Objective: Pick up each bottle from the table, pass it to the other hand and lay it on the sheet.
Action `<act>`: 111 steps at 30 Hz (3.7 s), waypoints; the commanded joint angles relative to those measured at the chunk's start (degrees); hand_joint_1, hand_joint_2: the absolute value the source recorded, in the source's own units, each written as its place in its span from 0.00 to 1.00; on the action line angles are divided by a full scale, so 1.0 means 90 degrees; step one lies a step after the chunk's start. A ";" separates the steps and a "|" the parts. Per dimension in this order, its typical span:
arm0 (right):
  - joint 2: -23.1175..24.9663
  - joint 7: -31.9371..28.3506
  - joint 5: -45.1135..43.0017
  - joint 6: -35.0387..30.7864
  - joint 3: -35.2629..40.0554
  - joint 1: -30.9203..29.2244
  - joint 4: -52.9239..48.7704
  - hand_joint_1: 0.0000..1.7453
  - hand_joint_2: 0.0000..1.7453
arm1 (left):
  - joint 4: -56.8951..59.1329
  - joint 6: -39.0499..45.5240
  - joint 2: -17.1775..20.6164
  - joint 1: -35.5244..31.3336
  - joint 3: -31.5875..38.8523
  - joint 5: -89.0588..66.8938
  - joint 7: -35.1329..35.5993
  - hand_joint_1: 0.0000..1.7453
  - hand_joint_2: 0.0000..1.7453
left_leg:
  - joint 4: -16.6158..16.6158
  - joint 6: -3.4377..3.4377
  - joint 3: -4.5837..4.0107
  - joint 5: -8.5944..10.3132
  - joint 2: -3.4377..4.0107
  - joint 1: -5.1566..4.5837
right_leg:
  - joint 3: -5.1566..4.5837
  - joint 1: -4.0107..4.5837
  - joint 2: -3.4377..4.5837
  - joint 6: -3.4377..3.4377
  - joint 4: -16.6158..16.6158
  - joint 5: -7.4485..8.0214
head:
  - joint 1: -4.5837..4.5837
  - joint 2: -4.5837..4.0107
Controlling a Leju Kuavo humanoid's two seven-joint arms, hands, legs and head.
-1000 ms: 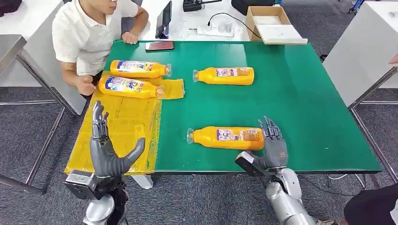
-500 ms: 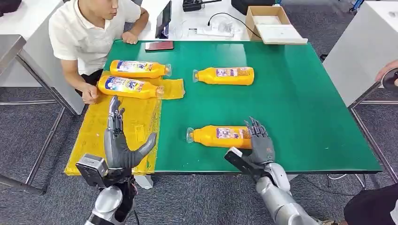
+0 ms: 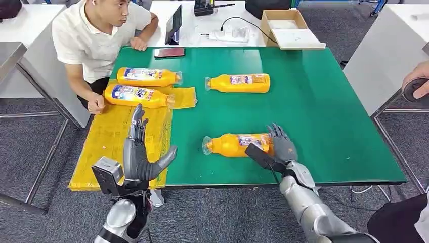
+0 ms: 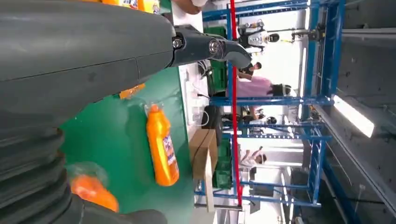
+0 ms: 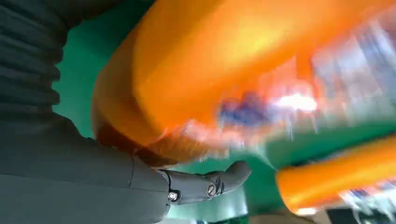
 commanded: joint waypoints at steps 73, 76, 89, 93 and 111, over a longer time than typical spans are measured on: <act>0.1716 -0.2218 -0.3071 -0.0744 0.2055 0.1283 -0.1454 1.00 1.00 | 0.0755 -0.1083 0.0106 0.0284 -0.0817 0.0638 0.1014 0.00 1.00 | -0.0005 -0.0014 -0.0069 -0.0003 0.0002 0.0024 | -0.0056 0.0023 0.0003 -0.0023 0.0004 0.0005 | -0.0002 0.0002; 0.1716 -0.2218 -0.3071 -0.0744 0.2055 0.1283 -0.1454 1.00 1.00 | 0.0755 -0.1083 0.0106 0.0284 -0.0817 0.0638 0.1014 0.00 1.00 | -0.0005 -0.0013 -0.0073 -0.0001 -0.0001 0.0022 | -0.0058 0.0020 0.0001 -0.0023 0.0005 0.0005 | -0.0002 0.0000; 0.2067 -0.2387 -0.2755 -0.0792 0.2862 0.1258 -0.1177 1.00 1.00 | 0.0874 -0.0999 -0.0035 0.0124 -0.0775 0.1078 0.1131 0.00 1.00 | -0.0003 -0.0014 -0.0081 -0.0001 0.0000 0.0024 | -0.0067 0.0023 0.0003 -0.0023 0.0007 0.0006 | -0.0002 0.0002; 0.2097 -0.2222 -0.2715 -0.0676 0.3138 0.1203 -0.1033 1.00 1.00 | 0.0816 -0.1027 -0.0073 0.0092 -0.0721 0.1350 0.0996 1.00 1.00 | -0.0003 -0.0011 -0.0088 0.0003 -0.0003 0.0023 | -0.0074 0.0020 0.0002 -0.0020 0.0007 0.0009 | -0.0002 0.0002; 0.2154 -0.2475 -0.2980 -0.0654 0.3390 0.1181 -0.0941 0.77 1.00 | 0.0804 -0.1124 -0.0017 0.0017 -0.0725 0.1704 0.1084 1.00 1.00 | -0.0002 -0.0013 -0.0085 0.0002 -0.0010 0.0023 | -0.0070 0.0022 -0.0007 -0.0022 0.0008 0.0004 | -0.0002 0.0002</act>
